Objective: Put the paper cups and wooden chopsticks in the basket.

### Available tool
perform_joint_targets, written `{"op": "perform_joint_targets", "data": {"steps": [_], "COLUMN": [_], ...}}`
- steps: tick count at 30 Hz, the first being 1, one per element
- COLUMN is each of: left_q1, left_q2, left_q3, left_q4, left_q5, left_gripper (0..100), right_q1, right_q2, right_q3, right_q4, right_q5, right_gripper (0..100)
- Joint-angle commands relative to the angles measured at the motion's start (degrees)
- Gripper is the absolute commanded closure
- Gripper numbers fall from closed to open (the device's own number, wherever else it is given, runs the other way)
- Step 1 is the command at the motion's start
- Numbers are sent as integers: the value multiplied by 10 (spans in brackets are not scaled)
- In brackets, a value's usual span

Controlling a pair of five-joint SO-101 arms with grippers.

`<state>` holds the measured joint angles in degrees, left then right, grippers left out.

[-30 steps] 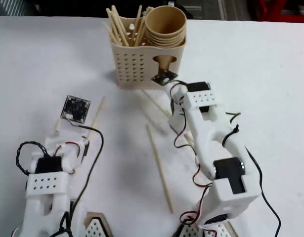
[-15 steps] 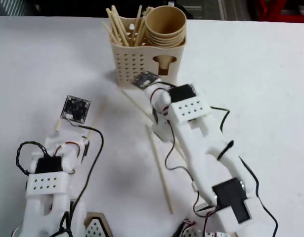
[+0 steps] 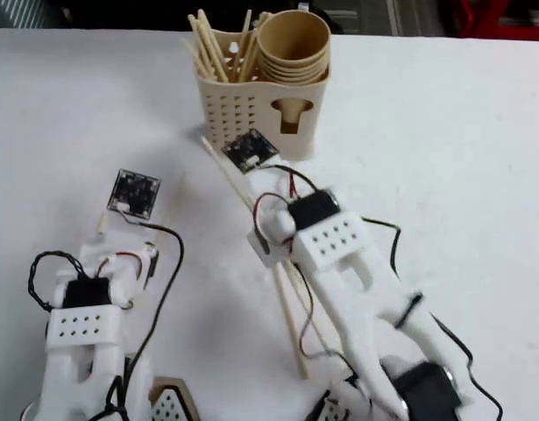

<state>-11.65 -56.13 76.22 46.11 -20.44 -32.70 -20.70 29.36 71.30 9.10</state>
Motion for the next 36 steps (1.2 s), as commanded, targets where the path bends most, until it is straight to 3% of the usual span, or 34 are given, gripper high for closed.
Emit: {"op": "perform_joint_targets", "data": {"steps": [1, 10, 17, 23, 36], "left_q1": [-5, -5, -5, -5, -5], "left_q2": [-12, -12, -12, -12, -12], "left_q3": [-2, -2, -2, -2, -2], "left_q4": [-8, -8, -8, -8, -11], "left_q5": [-4, -4, -4, -4, -4], "left_gripper": [874, 874, 874, 873, 872], "right_q1": [-18, -37, -37, -37, 11], "right_q2": [-95, -246, -250, -242, -83], "right_q3": [-3, -3, -3, -2, -4], "right_q4": [-11, -117, -316, -495, -871], "right_q5": [-16, -11, -6, 67, 98], "right_gripper": [981, 981, 981, 981, 981]}}
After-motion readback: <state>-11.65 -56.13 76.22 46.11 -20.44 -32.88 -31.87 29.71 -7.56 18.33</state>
